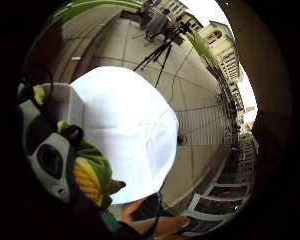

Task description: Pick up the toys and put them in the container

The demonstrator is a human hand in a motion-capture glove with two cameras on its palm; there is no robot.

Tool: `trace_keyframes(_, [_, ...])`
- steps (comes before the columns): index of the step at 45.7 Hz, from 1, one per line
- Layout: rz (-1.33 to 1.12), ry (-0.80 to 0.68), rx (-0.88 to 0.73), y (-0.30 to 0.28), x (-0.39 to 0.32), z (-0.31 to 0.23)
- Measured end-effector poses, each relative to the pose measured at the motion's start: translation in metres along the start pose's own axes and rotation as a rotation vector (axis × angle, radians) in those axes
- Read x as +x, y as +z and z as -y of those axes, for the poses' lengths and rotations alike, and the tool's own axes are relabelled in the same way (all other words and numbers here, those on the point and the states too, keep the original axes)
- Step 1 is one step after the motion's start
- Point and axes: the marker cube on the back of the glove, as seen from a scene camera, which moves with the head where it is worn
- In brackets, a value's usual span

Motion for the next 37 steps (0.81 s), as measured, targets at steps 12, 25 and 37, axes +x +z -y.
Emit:
trace_keyframes(12, [0.127, -0.022, -0.019, 0.029, -0.137, 0.000])
trace_keyframes(25, [0.066, -0.120, -0.105, 0.058, -0.146, -0.015])
trace_keyframes(37, [-0.015, -0.102, -0.107, 0.053, -0.054, -0.023])
